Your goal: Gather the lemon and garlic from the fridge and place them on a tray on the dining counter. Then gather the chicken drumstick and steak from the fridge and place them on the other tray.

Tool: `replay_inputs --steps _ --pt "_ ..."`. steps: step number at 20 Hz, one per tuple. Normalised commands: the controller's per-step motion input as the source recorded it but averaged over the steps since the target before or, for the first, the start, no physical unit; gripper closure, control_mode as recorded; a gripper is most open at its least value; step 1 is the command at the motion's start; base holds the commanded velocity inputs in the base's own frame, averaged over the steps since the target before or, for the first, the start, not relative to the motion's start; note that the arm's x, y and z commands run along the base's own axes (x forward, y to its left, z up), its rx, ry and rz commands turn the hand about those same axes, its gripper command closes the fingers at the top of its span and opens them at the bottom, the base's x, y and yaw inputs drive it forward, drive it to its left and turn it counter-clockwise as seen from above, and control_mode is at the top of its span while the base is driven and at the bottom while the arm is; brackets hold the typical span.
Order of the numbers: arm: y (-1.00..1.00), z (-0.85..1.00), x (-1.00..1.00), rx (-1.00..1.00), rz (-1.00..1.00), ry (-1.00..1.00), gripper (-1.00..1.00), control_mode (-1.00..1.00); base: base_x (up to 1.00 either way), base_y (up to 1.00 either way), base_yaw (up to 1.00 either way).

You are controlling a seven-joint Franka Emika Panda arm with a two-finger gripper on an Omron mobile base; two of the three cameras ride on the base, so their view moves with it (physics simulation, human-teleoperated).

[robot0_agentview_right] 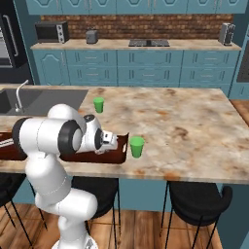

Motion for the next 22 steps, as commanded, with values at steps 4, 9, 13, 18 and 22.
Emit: replay_inputs --steps 4,9,13,18,22 --pt "0.00 0.06 -0.03 0.00 0.00 0.00 -1.00 -1.00 0.00 0.00 0.00" --pt "0.00 0.26 -0.17 0.00 0.00 0.00 -1.00 -1.00 0.00 0.00 0.00" --pt "0.00 0.37 -0.45 0.00 0.00 -0.05 -1.00 -1.00 0.00 0.00 0.00" --pt "0.01 0.42 -0.64 0.00 0.00 -0.09 -1.00 -1.00 0.00 0.00 0.00" --pt "0.18 0.37 -0.86 0.00 0.00 -0.15 -1.00 -1.00 0.00 0.00 0.00"
